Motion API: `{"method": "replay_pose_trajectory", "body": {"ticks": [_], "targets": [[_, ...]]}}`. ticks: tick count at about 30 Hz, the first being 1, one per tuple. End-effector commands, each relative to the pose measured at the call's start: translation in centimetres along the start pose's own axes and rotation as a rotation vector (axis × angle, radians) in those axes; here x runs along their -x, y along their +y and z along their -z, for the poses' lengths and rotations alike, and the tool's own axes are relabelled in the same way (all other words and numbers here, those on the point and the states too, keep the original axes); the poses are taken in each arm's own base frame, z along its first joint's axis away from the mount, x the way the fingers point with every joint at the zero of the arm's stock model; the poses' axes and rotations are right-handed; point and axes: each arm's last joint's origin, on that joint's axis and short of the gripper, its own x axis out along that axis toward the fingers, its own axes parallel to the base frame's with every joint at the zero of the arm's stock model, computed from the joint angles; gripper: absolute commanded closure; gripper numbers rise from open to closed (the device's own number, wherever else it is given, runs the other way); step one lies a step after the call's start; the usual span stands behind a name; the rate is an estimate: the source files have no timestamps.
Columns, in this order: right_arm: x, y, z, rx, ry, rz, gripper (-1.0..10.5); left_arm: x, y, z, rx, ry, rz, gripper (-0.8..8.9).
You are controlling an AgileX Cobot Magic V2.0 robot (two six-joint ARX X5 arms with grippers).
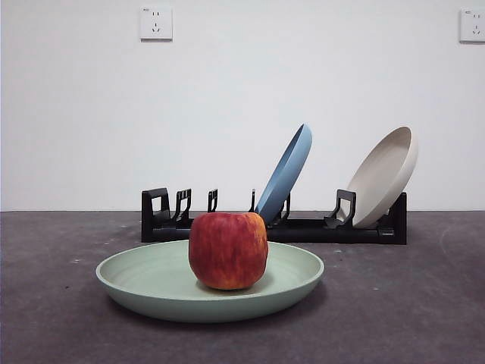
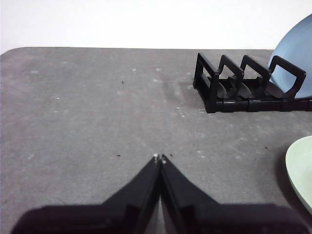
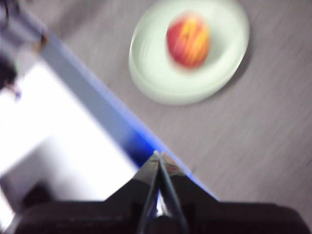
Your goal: Take the green plate from the plate rack,put the plate on the table,take the apple from the table,put the apple in the plate
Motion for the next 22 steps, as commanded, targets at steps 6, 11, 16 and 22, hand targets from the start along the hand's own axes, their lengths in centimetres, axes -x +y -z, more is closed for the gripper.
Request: {"method": "replay_pose_trajectory", "body": {"ticks": [6, 11, 16, 22], "targets": [[1.8, -2.5, 1.0, 0.012, -0.373, 0.227, 9.5, -0.1, 0.1, 0.4, 0.007, 0.01, -0.005, 8.17], [0.2, -4.1, 3.8, 0.045, -0.547, 0.389, 9.5, -0.1, 0.1, 0.4, 0.007, 0.01, -0.005, 8.17], [-3.0, -5.6, 7.0, 0.057, -0.667, 0.456, 9.5, -0.1, 0.1, 0.4, 0.007, 0.01, -0.005, 8.17], [-6.6, -6.8, 10.4, 0.011, -0.706, 0.458, 9.5, -0.1, 0.1, 0.4, 0.007, 0.01, -0.005, 8.17]]}}
